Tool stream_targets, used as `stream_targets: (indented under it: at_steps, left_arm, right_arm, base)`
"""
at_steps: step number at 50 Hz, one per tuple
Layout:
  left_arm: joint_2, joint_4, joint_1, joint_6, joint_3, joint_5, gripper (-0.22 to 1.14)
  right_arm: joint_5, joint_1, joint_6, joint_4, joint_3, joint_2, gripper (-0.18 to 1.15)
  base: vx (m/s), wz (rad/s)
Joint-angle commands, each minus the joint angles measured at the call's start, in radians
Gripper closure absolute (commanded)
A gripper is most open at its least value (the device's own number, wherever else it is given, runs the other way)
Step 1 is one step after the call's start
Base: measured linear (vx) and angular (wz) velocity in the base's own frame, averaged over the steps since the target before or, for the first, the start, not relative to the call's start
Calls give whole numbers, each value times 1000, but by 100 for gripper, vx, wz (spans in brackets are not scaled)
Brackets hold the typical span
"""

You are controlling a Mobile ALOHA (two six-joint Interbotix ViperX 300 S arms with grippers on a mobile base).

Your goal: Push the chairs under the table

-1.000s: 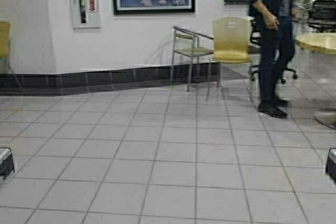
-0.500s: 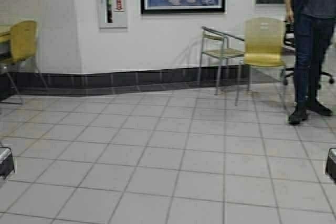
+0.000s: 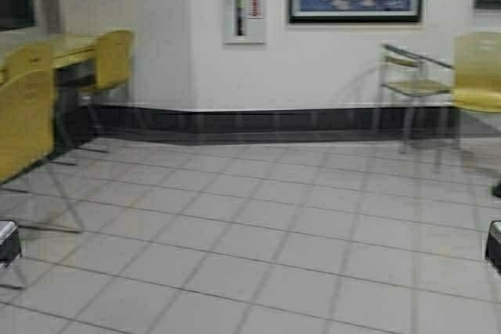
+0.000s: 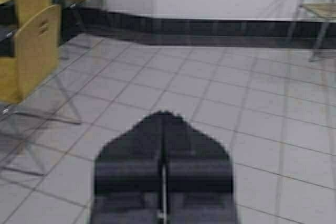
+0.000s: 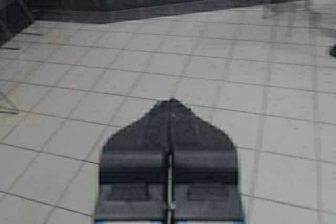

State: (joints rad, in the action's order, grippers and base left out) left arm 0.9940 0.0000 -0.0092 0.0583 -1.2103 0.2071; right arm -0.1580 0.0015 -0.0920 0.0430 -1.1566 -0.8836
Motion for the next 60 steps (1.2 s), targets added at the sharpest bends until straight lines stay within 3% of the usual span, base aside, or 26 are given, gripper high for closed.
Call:
stream_targets:
  at_steps: [1, 60]
  left_arm:
    - [-2, 3, -2, 3, 9, -6, 89]
    - [48, -6, -2, 25, -2, -25, 89]
  right_arm:
    - [-9, 2, -2, 2, 15, 11, 92]
    - [38, 2, -77, 5, -3, -17, 92]
  base:
    - [25, 39]
    - [23, 48]
